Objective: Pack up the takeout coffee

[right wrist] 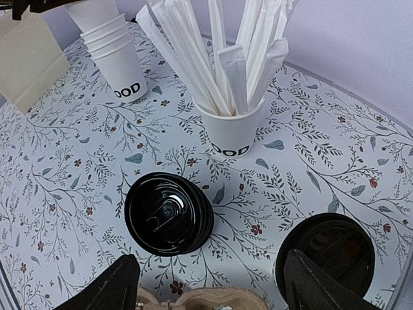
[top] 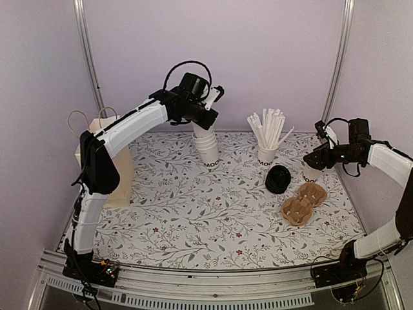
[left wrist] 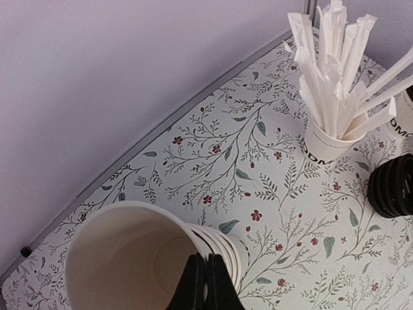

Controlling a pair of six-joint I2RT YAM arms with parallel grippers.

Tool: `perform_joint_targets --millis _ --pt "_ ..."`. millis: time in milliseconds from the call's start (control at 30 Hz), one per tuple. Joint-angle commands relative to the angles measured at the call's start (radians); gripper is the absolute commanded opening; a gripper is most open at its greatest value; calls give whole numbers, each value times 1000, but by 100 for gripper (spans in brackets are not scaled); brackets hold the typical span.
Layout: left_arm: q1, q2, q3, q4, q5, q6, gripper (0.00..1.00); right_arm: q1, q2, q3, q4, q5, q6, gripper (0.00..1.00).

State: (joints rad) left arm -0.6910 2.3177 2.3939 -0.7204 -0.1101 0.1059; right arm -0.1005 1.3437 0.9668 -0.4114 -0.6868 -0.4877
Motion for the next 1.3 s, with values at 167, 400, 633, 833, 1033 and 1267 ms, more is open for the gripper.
perform_joint_targets --millis 167,400,633,833,1033,1267 --pt "-13 -19 35 19 13 9 0 -5 0 -5 -15 -3 -8 80" --pt "-54 -94 34 20 -43 41 0 -5 4 -5 -15 -5 -9 80" --pt "-118 -186 -5 20 -22 82 0 -5 2 -5 -17 -6 -8 80" --pt "-217 -277 -158 34 96 118 0 -5 0 -5 -16 -10 -11 80" --pt "-330 -328 -399 78 143 146 0 -5 1 -8 -17 -21 -15 80" --pt "-388 -316 -574 118 129 93 0 -4 14 -7 -20 -29 -18 80"
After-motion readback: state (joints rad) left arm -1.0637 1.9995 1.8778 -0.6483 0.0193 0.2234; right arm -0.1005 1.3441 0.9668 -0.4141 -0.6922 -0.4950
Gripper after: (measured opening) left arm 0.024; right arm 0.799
